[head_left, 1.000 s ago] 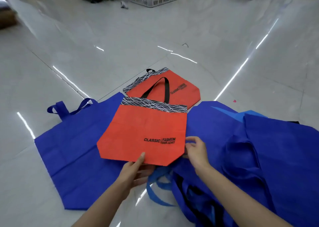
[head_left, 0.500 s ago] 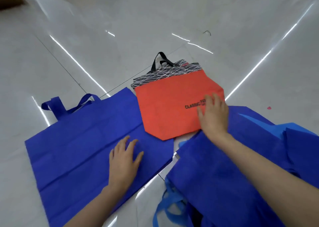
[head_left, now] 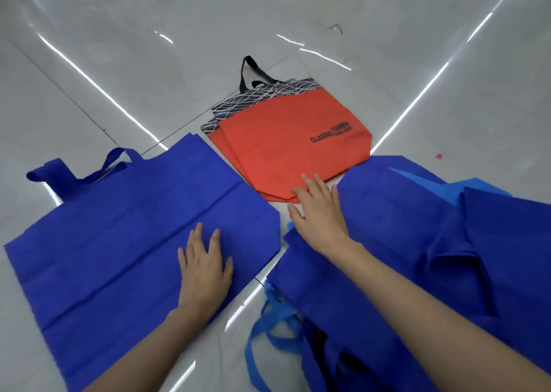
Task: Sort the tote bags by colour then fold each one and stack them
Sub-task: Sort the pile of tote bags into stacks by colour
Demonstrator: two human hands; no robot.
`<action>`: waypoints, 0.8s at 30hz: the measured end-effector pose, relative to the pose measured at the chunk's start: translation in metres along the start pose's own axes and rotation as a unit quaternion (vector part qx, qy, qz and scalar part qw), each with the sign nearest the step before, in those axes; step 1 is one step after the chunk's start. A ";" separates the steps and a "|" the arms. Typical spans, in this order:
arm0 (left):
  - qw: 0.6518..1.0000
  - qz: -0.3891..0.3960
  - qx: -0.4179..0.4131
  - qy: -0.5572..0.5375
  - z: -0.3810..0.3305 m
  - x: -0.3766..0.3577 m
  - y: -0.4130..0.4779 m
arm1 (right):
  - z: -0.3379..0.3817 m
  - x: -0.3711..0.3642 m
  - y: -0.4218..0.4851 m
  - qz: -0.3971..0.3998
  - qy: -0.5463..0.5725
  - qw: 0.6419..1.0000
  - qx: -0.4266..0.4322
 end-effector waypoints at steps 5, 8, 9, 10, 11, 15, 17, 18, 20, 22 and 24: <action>0.992 -0.054 -0.098 -0.055 -0.064 -0.003 -0.017 | -0.050 0.004 -0.108 -0.077 -0.004 0.990 -0.121; 0.982 -0.067 -0.153 -0.084 -0.104 -0.001 -0.031 | -0.091 0.012 -0.169 -0.144 -0.039 0.962 -0.230; 0.979 -0.075 -0.169 -0.084 -0.115 -0.001 -0.036 | -0.105 0.016 -0.188 -0.167 -0.042 0.949 -0.263; 0.976 -0.084 -0.185 -0.083 -0.125 0.001 -0.040 | -0.118 0.022 -0.207 -0.179 -0.039 0.938 -0.295; 0.972 -0.097 -0.200 -0.080 -0.134 0.003 -0.044 | -0.131 0.026 -0.224 -0.186 -0.030 0.925 -0.331; 0.958 -0.136 -0.246 -0.054 -0.159 0.006 -0.058 | -0.174 0.024 -0.270 -0.060 0.145 0.868 -0.472; 0.957 -0.077 -0.262 -0.097 -0.171 0.001 -0.067 | -0.172 0.015 -0.278 0.035 0.185 0.881 -0.434; 0.958 -0.003 -0.241 -0.158 -0.180 -0.002 -0.074 | -0.164 0.012 -0.278 0.057 0.172 0.899 -0.398; 0.928 0.180 -0.130 -0.300 -0.195 -0.013 -0.086 | -0.143 0.010 -0.274 0.052 0.148 0.937 -0.312; 0.881 0.245 -0.019 -0.403 -0.204 -0.026 -0.092 | -0.123 0.008 -0.266 0.056 0.164 0.958 -0.226; 0.861 0.213 0.034 -0.461 -0.205 -0.033 -0.090 | -0.112 0.007 -0.258 0.062 0.203 0.963 -0.167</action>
Point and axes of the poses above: each hand's wrist, its own y-axis towards the middle knuckle, its own x-axis out of the back of the hand, z = x × y, the point moved 1 cm from there along y, towards the middle knuckle, and after that the axes turned 6 degrees about z, right-handed, at the moved point
